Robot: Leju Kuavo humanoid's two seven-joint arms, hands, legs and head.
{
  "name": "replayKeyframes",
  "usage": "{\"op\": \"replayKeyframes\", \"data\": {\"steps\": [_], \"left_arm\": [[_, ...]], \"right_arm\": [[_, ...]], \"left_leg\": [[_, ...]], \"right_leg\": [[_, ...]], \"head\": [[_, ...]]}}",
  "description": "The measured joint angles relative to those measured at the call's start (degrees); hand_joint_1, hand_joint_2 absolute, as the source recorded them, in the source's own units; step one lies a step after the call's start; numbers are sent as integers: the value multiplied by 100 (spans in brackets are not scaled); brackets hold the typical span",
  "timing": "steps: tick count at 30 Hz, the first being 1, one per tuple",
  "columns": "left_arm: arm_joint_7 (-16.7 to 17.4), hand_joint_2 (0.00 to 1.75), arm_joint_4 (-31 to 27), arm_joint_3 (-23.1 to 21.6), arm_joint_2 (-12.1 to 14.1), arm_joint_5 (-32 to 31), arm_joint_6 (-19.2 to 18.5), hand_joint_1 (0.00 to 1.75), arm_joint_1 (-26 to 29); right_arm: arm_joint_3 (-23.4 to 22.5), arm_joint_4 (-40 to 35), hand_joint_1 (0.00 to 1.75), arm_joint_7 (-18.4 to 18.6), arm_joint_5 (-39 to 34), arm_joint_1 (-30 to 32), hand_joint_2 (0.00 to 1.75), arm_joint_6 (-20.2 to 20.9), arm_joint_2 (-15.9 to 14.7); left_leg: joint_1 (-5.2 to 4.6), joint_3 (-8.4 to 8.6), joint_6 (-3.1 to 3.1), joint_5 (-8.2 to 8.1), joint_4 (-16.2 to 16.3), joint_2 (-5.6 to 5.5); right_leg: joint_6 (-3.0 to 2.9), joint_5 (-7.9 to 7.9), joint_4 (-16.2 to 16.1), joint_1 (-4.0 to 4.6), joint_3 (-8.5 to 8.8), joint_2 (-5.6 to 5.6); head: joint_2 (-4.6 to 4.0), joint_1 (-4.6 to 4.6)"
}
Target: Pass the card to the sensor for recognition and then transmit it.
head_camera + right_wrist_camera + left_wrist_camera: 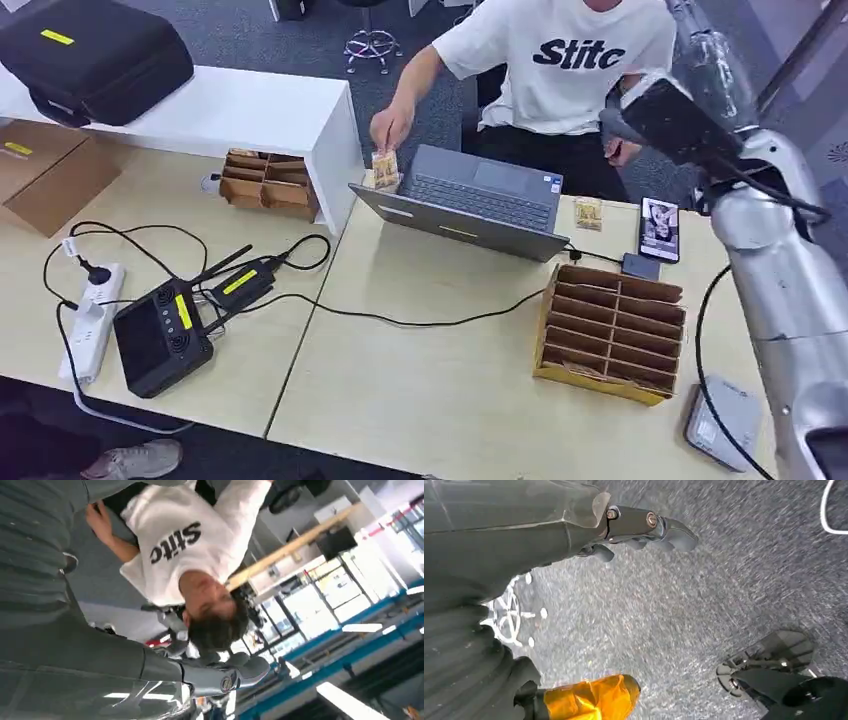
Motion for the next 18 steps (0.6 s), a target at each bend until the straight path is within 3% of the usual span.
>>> {"op": "replayKeyframes", "data": {"steps": [5, 11, 18], "left_arm": [[-65, 175, 33, 129, 0, 35, 70, 0, 84], [-61, 175, 50, 247, -22, 107, 118, 0, 144], [-50, 175, 52, 348, -28, 138, 125, 0, 145]], "right_arm": [[-359, -855, 0, -48, 209, 504, 175, 0, -573], [-495, -1206, 0, -109, 494, 1077, 175, -57, -1047], [-556, -1352, 0, -151, 603, 1530, 175, -129, -1334]], "left_leg": [[-1, 3, -2, -6, 0, 4], [1, 4, -2, -6, 0, 2], [1, 3, -2, -6, -1, 4]], "right_leg": [[0, 0, -1, -1, 0, 2], [1, -1, 0, 2, 3, 0], [1, -1, 1, 1, 2, 4]], "head": [[0, 0], [0, 0], [0, 0]]}}
